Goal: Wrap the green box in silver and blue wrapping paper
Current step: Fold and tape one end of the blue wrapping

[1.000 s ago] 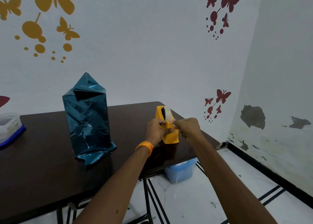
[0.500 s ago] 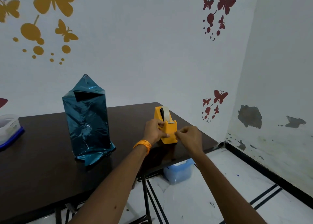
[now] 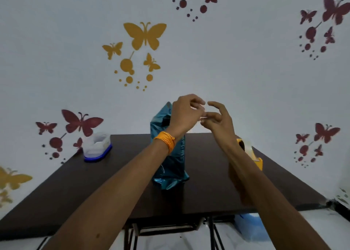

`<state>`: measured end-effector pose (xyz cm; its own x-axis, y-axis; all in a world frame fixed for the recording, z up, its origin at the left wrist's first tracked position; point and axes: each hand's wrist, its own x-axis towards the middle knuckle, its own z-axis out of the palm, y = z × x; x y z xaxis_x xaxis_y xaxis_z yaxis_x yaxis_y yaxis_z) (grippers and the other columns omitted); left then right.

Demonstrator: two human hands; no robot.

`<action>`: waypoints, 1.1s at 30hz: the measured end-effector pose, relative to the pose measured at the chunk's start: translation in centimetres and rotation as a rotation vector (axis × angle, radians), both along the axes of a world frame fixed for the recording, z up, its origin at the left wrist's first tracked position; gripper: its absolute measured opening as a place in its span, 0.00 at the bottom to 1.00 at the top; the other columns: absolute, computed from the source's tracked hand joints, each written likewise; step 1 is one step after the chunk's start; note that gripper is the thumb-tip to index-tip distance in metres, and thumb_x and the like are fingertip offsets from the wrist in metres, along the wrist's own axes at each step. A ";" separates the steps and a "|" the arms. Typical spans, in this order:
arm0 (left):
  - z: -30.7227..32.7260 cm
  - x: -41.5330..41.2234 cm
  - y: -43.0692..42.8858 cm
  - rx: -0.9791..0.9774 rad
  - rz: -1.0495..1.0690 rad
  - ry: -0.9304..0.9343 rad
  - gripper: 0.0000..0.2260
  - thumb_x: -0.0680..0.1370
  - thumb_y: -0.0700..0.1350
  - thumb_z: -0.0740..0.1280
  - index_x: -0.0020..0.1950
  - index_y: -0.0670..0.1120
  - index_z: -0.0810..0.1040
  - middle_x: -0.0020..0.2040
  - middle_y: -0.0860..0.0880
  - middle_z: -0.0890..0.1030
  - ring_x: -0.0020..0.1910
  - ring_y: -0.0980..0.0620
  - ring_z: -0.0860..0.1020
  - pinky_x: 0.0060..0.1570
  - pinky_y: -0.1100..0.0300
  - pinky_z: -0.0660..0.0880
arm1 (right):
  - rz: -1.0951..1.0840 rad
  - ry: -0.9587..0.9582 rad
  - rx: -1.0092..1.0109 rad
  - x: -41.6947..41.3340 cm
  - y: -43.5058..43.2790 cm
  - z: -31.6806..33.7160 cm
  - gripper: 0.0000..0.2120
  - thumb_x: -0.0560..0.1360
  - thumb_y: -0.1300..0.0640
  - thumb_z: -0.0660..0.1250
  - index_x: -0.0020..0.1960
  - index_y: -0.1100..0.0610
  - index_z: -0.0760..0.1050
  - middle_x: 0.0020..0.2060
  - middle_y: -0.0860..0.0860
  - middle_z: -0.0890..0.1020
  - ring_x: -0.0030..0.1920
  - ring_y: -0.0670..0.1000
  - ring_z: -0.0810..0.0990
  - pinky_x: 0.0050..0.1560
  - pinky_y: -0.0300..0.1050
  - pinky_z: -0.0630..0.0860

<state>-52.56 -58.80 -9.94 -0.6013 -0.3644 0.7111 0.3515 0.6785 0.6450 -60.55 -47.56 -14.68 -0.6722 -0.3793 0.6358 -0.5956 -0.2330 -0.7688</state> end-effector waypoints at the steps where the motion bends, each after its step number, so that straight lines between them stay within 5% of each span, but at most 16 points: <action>1: 1.2 1.2 -0.7 0.095 0.003 0.056 0.08 0.73 0.35 0.68 0.47 0.45 0.83 0.40 0.48 0.84 0.40 0.52 0.83 0.41 0.55 0.83 | 0.050 0.008 0.008 0.3 -1.1 0.6 0.29 0.72 0.71 0.69 0.68 0.50 0.70 0.50 0.56 0.85 0.52 0.51 0.84 0.56 0.49 0.81; 5: 3.7 4.5 -5.9 0.262 0.175 0.173 0.07 0.75 0.38 0.65 0.48 0.45 0.82 0.44 0.48 0.83 0.43 0.51 0.82 0.43 0.58 0.81 | 0.173 0.124 0.197 0.6 -4.4 1.4 0.38 0.69 0.63 0.79 0.72 0.47 0.65 0.51 0.51 0.85 0.56 0.47 0.82 0.59 0.46 0.78; 9: 1.4 5.1 -11.5 0.290 0.160 -0.094 0.10 0.77 0.43 0.62 0.45 0.47 0.84 0.43 0.50 0.85 0.49 0.51 0.82 0.52 0.55 0.78 | 0.184 0.197 0.266 0.9 -6.8 2.6 0.38 0.67 0.55 0.82 0.71 0.42 0.66 0.47 0.49 0.84 0.52 0.45 0.83 0.60 0.44 0.77; 14: -1.9 4.2 -13.3 0.186 0.031 -0.253 0.11 0.79 0.42 0.62 0.50 0.46 0.84 0.49 0.50 0.84 0.53 0.52 0.80 0.55 0.57 0.74 | 0.129 0.232 0.205 0.3 -8.5 3.9 0.30 0.71 0.56 0.79 0.68 0.45 0.69 0.41 0.53 0.85 0.45 0.50 0.84 0.51 0.48 0.81; 21: -2.2 3.2 -13.3 -0.010 -0.048 -0.186 0.08 0.72 0.53 0.75 0.46 0.50 0.85 0.43 0.51 0.85 0.46 0.53 0.82 0.49 0.57 0.78 | 0.071 0.270 0.166 -1.0 -9.5 5.4 0.28 0.71 0.61 0.78 0.66 0.48 0.72 0.38 0.50 0.86 0.42 0.47 0.85 0.50 0.44 0.82; 28: -2.9 2.0 -13.6 0.042 -0.049 -0.081 0.07 0.76 0.49 0.72 0.45 0.46 0.85 0.41 0.49 0.85 0.44 0.49 0.83 0.50 0.48 0.79 | 0.090 0.301 0.166 -1.5 -10.0 5.4 0.26 0.71 0.59 0.78 0.65 0.48 0.73 0.38 0.50 0.86 0.42 0.47 0.85 0.49 0.42 0.81; 33: -2.8 1.4 -13.4 0.112 -0.076 -0.033 0.07 0.76 0.48 0.72 0.48 0.45 0.86 0.44 0.49 0.86 0.47 0.50 0.84 0.56 0.50 0.79 | 0.103 0.319 0.185 -1.5 -9.7 5.7 0.27 0.71 0.59 0.78 0.66 0.48 0.73 0.42 0.50 0.86 0.43 0.46 0.84 0.47 0.37 0.79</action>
<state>-51.16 -72.19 -12.77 -0.6526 -0.3930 0.6478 0.3763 0.5740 0.7273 -62.04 -57.29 -9.01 -0.4042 -0.5623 0.7215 -0.7925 -0.1785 -0.5831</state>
